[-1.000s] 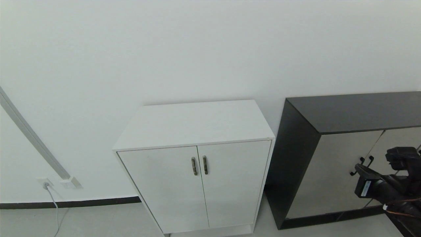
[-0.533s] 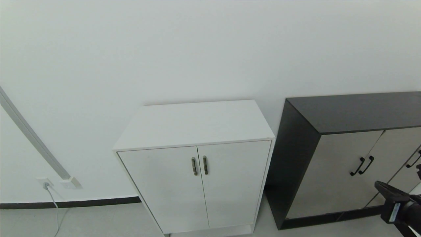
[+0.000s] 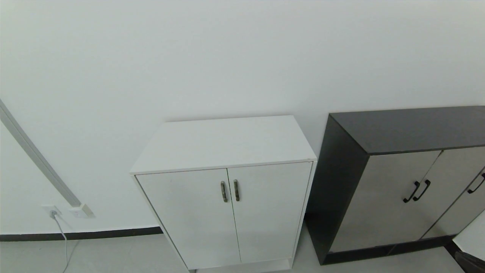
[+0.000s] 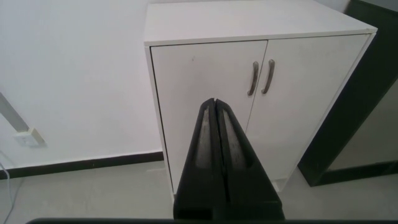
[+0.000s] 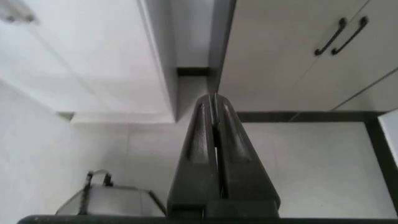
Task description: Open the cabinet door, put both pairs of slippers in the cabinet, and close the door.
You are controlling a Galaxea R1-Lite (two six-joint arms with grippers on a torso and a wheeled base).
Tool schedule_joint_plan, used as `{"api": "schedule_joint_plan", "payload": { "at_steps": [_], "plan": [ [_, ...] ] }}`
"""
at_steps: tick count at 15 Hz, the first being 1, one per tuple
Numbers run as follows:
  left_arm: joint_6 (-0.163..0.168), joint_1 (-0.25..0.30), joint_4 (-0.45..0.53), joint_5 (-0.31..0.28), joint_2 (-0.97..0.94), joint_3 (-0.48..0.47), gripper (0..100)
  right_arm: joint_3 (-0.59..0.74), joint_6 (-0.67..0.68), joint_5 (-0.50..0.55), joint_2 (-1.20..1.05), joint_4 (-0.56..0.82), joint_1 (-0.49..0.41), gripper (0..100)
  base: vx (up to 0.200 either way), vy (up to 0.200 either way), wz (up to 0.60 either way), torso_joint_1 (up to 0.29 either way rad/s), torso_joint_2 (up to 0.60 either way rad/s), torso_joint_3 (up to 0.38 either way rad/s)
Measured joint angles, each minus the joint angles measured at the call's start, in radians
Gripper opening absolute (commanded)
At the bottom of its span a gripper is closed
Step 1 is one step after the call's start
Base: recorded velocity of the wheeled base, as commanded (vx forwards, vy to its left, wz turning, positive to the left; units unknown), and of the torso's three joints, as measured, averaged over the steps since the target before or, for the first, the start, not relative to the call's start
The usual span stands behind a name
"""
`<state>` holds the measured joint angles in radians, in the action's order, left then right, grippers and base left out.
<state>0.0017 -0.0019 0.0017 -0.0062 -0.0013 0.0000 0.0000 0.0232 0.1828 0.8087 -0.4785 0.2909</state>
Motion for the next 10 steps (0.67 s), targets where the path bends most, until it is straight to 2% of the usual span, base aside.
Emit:
{"api": "schedule_joint_plan", "payload": {
  "at_steps": [3, 7, 10],
  "plan": [
    [0.0, 0.001, 0.0, 0.0, 0.0, 0.0, 0, 0.0, -0.041, -0.068, -0.179, 0.217, 0.001, 0, 0.0, 0.0, 0.0, 0.0, 0.0, 0.0],
    [0.0, 0.001, 0.0, 0.0, 0.0, 0.0, 0, -0.002, -0.093, -0.171, -0.377, 0.434, 0.002, 0, 0.0, 0.0, 0.0, 0.0, 0.0, 0.0],
    [0.0, 0.0, 0.0, -0.001, 0.0, 0.0, 0, -0.012, -0.1, -0.226, -0.455, 0.464, 0.006, 0, 0.0, 0.0, 0.0, 0.0, 0.0, 0.0]
  ]
}}
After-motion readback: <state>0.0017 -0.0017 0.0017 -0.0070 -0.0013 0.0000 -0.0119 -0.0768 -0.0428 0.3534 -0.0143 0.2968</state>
